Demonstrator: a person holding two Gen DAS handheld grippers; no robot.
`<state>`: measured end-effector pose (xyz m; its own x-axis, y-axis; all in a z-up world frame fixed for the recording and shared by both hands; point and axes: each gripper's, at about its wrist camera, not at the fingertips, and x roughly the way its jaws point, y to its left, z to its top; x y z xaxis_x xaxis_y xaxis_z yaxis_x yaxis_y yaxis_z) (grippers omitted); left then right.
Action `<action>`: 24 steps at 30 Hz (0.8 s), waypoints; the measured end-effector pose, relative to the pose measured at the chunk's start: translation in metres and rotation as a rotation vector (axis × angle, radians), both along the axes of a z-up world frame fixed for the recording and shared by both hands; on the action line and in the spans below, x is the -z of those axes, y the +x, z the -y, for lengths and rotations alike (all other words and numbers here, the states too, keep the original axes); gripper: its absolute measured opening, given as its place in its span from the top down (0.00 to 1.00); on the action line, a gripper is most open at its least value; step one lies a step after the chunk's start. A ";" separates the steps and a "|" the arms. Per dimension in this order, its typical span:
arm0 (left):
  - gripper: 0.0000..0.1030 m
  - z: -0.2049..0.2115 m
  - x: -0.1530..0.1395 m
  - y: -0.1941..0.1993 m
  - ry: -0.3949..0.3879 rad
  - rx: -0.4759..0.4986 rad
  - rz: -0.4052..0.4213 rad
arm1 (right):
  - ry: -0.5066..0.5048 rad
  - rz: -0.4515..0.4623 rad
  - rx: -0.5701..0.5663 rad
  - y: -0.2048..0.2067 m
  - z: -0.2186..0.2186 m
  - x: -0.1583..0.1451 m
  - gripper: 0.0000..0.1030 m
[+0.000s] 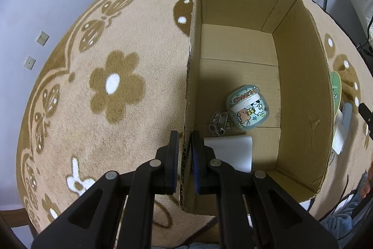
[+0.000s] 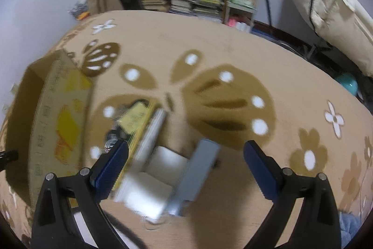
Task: Organize rigid objects
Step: 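Move the right gripper back to the pile toward the blue cylinder, then grasp the light blue cylinder with the right gripper and lift it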
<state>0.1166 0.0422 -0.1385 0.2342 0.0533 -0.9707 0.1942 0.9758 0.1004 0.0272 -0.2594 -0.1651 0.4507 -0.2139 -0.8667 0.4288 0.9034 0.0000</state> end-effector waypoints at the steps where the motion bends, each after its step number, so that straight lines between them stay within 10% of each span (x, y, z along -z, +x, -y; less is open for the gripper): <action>1: 0.90 0.000 0.000 0.000 0.001 0.001 0.000 | -0.003 -0.005 0.010 -0.001 0.003 0.002 0.00; 24: 0.89 -0.001 0.000 0.000 -0.006 -0.005 -0.003 | 0.094 -0.137 0.164 -0.020 0.031 0.060 0.00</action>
<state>0.1170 0.0436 -0.1389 0.2313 0.0487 -0.9717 0.1900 0.9773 0.0942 0.0076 -0.2903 -0.2251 0.2936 -0.1897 -0.9369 0.5719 0.8202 0.0132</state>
